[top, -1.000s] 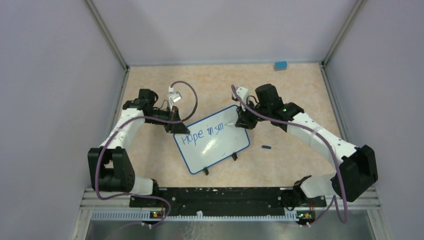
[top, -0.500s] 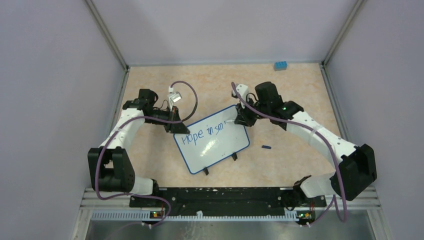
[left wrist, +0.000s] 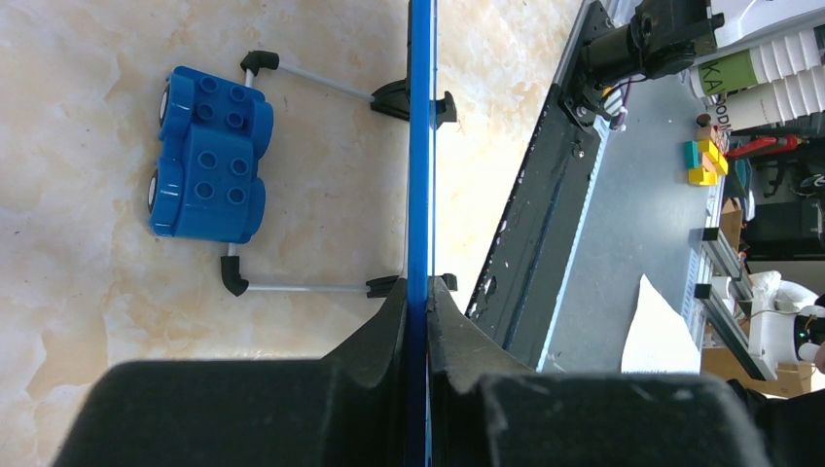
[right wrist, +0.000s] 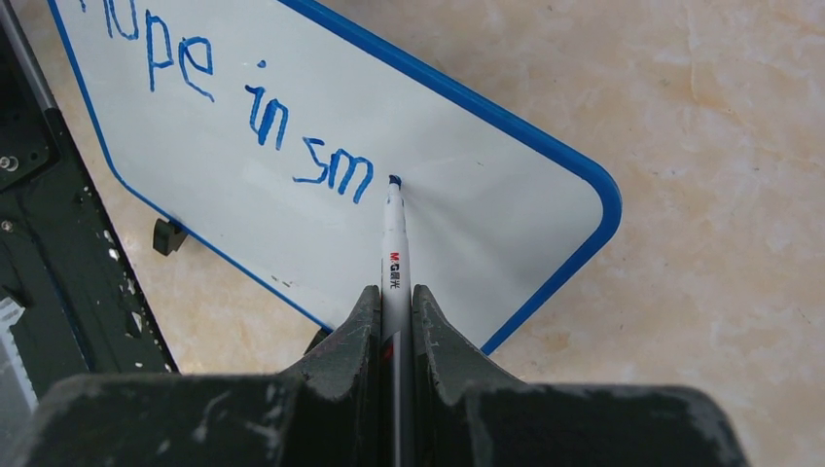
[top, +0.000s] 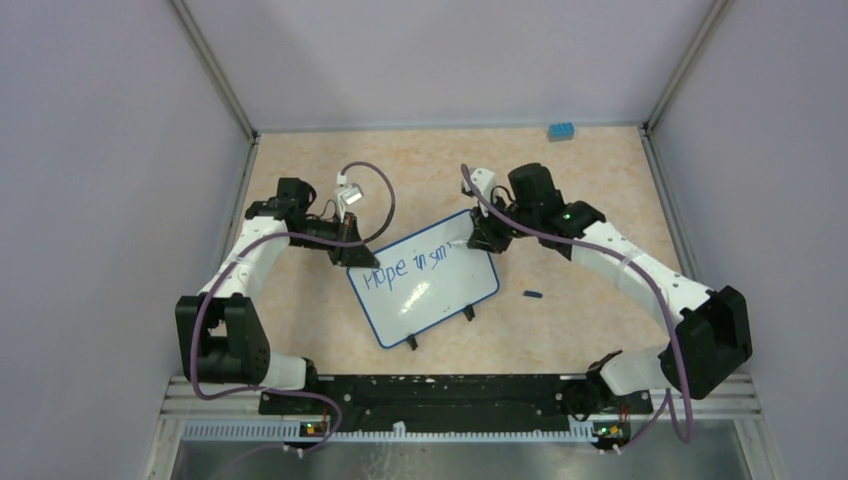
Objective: Write a sentence on the whiteboard
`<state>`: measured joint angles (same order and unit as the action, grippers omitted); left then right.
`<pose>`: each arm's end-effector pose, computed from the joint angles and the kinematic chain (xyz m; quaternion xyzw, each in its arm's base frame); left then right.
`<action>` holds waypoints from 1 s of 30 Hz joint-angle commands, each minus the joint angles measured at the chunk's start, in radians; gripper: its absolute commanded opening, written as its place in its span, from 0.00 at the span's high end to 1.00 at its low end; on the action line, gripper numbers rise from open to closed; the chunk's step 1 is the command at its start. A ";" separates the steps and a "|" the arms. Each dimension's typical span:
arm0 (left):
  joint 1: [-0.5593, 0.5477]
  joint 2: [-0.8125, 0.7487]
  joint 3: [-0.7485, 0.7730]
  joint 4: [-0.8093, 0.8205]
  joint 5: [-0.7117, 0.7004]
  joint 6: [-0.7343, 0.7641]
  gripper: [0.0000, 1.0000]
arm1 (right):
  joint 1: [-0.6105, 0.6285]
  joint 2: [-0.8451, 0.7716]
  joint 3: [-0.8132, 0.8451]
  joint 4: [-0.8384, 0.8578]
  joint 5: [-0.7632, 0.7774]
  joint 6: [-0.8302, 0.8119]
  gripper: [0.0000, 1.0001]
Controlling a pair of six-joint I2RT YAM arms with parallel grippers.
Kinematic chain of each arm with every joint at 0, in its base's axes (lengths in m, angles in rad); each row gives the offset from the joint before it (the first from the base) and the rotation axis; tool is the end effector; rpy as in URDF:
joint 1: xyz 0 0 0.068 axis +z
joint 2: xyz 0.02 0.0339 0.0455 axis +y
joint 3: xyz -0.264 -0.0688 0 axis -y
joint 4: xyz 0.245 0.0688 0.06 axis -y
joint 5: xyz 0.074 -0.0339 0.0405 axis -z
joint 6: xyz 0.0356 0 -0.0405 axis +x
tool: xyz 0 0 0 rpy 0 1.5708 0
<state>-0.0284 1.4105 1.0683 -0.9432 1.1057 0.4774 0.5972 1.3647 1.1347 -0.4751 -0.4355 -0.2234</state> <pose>0.2531 -0.0390 0.2621 0.2831 0.7969 -0.4798 0.2337 0.2389 0.1806 0.3056 -0.4366 0.7766 0.2688 0.3660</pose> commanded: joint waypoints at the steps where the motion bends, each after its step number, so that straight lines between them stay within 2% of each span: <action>1: -0.004 -0.021 -0.015 0.000 -0.004 0.009 1.00 | 0.007 0.004 0.005 0.038 0.001 -0.004 1.00; 30: -0.004 -0.019 -0.013 0.002 -0.007 0.006 1.00 | 0.013 -0.037 -0.055 0.004 0.025 -0.032 1.00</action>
<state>-0.0284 1.4105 1.0672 -0.9432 1.1057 0.4770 0.6067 1.3560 1.0863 -0.4820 -0.4484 -0.2314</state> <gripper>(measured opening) 0.112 0.086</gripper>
